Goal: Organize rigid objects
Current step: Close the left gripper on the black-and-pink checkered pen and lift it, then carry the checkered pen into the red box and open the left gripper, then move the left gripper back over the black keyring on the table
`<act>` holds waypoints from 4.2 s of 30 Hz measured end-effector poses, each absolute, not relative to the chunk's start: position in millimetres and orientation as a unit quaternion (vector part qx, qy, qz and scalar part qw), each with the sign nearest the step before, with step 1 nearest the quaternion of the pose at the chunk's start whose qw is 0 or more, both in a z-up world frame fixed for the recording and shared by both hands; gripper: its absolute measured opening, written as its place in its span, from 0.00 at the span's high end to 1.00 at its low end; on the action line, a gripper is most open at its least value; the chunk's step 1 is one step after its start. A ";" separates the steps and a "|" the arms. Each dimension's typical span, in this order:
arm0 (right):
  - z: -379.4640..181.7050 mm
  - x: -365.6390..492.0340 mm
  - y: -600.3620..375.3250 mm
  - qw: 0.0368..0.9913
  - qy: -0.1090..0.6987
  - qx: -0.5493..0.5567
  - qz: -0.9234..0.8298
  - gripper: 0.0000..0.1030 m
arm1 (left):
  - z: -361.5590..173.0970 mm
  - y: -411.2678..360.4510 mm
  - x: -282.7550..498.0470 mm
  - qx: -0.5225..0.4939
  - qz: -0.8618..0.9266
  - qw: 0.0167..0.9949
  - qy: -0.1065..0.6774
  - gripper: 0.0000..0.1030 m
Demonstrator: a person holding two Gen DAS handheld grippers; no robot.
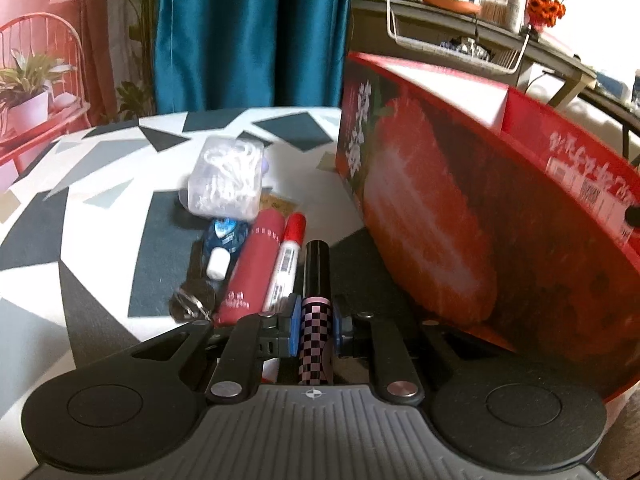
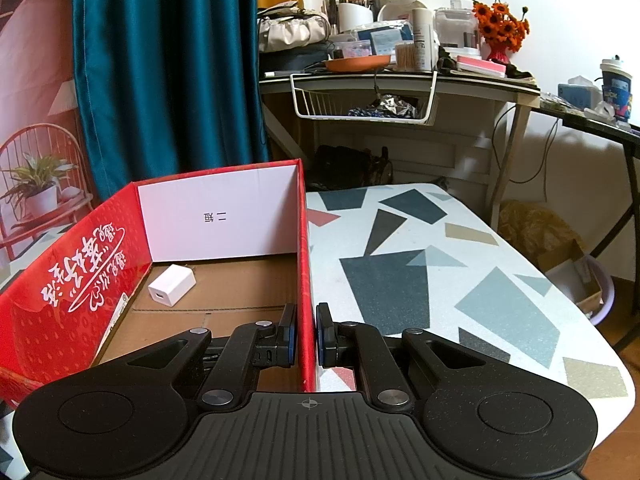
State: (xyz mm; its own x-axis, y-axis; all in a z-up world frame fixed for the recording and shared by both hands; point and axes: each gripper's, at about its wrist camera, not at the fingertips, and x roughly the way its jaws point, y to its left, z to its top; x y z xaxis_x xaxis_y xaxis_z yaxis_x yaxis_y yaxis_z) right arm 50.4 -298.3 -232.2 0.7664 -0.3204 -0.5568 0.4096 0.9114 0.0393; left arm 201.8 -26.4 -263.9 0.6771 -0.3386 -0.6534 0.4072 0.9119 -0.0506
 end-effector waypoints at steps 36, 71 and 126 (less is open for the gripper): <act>-233.3 49.8 -301.3 0.938 0.280 0.086 -0.187 0.91 | -187.7 -153.9 258.2 0.189 -0.363 0.882 0.234 0.84; -234.0 49.1 -301.9 0.937 0.280 0.090 -0.187 0.91 | -167.8 -70.0 268.9 0.090 -0.307 0.909 0.269 0.43; -235.3 47.7 -303.1 0.937 0.281 0.091 -0.187 0.91 | -261.9 33.5 233.2 0.060 -0.154 0.910 0.381 0.49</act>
